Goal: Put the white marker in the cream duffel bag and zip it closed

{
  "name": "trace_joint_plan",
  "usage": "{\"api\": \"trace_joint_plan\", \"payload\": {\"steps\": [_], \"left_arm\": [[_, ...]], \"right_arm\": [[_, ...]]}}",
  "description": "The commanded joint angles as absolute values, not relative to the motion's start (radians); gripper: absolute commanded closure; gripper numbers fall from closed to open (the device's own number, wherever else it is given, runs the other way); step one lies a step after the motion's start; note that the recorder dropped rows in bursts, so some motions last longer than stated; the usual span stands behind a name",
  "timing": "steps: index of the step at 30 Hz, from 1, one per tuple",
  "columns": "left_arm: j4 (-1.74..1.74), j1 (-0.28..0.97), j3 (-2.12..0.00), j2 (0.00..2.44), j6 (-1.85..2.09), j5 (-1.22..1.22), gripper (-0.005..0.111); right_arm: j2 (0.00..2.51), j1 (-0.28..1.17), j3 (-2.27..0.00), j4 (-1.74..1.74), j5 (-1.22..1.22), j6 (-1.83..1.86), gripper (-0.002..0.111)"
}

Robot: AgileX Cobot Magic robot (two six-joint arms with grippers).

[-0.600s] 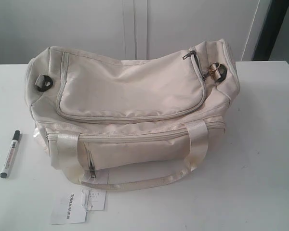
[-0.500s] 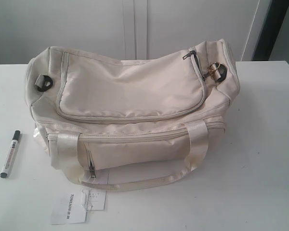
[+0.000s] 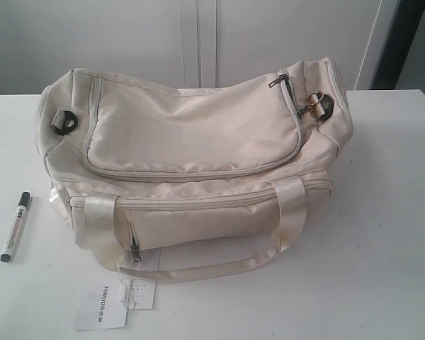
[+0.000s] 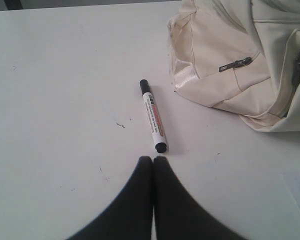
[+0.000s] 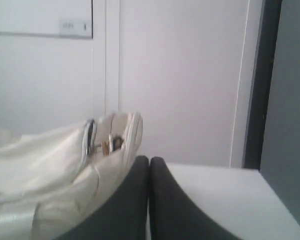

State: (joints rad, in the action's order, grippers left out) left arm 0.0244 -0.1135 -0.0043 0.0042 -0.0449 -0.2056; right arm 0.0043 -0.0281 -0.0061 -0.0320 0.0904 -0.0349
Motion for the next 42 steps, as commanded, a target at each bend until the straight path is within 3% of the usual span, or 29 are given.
{"api": "trace_joint_plan", "payload": {"steps": [1, 7, 13, 23, 42], "left_arm": [[0.031, -0.116, 0.0, 0.0, -0.045, -0.209, 0.107], [0.031, -0.116, 0.0, 0.0, -0.045, -0.209, 0.107], [0.031, -0.116, 0.0, 0.0, -0.045, -0.209, 0.107], [0.031, -0.116, 0.0, 0.0, -0.045, -0.209, 0.107], [0.031, -0.116, 0.0, 0.0, -0.045, -0.209, 0.107]], "right_arm": [[0.0, -0.031, 0.0, -0.028, 0.325, -0.108, 0.108], [0.0, -0.031, 0.0, -0.033, 0.47, -0.536, 0.108], [0.036, -0.031, -0.073, -0.028, 0.547, -0.465, 0.108], [0.433, -0.031, -0.381, -0.053, 0.563, -0.422, 0.108], [0.837, -0.031, -0.739, -0.172, 0.111, -0.368, 0.108]]}}
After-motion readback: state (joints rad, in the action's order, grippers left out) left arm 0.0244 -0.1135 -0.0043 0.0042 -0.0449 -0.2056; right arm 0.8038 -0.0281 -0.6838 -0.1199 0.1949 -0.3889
